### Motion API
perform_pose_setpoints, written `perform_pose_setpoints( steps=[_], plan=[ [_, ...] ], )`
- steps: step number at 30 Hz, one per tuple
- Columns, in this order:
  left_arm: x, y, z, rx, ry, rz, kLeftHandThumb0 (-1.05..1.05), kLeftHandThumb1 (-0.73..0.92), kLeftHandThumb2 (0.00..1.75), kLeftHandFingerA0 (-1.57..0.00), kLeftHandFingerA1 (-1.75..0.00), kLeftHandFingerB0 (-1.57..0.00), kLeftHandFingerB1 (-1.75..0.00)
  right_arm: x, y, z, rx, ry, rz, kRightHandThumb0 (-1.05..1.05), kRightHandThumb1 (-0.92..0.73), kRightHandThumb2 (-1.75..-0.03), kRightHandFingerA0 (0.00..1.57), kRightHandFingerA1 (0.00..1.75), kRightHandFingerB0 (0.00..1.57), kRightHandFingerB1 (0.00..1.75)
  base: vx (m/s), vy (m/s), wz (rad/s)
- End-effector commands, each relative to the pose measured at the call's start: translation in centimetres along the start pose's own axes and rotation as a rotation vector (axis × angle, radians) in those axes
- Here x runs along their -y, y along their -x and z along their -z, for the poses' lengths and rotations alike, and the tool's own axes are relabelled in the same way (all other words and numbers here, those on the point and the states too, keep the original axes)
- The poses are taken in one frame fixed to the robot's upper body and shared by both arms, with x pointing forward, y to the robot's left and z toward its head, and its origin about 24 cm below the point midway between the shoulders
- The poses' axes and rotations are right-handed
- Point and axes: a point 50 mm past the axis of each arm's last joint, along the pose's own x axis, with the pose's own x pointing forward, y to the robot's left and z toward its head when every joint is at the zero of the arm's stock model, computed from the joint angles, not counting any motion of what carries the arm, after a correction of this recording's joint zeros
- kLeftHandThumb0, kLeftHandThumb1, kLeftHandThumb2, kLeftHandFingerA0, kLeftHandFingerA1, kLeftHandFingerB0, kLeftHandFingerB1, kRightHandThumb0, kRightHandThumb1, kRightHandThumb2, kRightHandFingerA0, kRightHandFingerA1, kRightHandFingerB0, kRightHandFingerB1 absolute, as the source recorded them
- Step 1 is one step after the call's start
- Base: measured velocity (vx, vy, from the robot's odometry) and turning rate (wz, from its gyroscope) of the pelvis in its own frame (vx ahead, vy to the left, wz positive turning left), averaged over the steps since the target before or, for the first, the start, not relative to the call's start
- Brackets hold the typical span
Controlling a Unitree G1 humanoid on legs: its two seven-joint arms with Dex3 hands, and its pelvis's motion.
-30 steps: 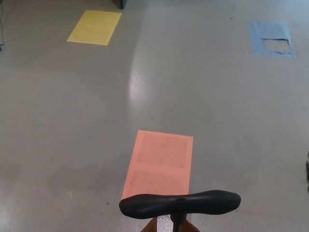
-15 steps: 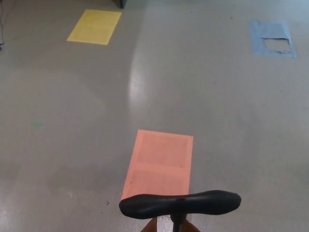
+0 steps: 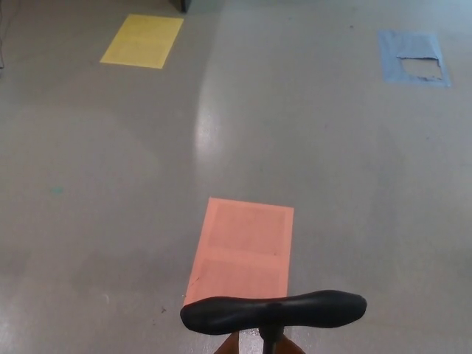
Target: An air pump is kept on top of a storage box on the floor and the robot uses its right hand to press down on the handle of the pump to compress it
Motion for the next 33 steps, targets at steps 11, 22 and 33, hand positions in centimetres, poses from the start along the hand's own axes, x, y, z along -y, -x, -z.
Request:
perform_pose_setpoints(
  steps=[11, 22, 33],
  plan=[
    [-0.8, 0.4, -0.1, 0.057, -0.037, 0.003, -0.78, 0.72, 0.63, -0.28, -0.46, -0.3, -0.34, -2.8, 7.1, -26.0, 0.981, 0.24, -0.645, -0.89, -0.85, -1.17, 0.0, 0.08, 0.0, 0.08, 0.0, 0.0, 0.0],
    [-0.8, 0.4, 0.2, 0.048, -0.033, 0.015, -0.8, 0.58, 0.94, -0.23, -0.54, -0.21, -0.46, -7.2, 9.7, -24.3, 0.981, 0.265, -0.865, -0.91, -0.85, -1.14, 0.05, 0.12, 0.06, 0.13, 0.0, 0.0, 0.0],
    [-0.7, 0.5, 0.6, 0.028, -0.027, 0.019, -0.81, 0.72, 0.63, -0.23, -0.5, -0.25, -0.35, -10.8, 11.9, -21.7, 0.883, 0.318, -1.098, -0.88, -0.84, -1.17, 0.0, 0.13, 0.0, 0.13, 0.0, 0.0, 0.0]
  ],
)
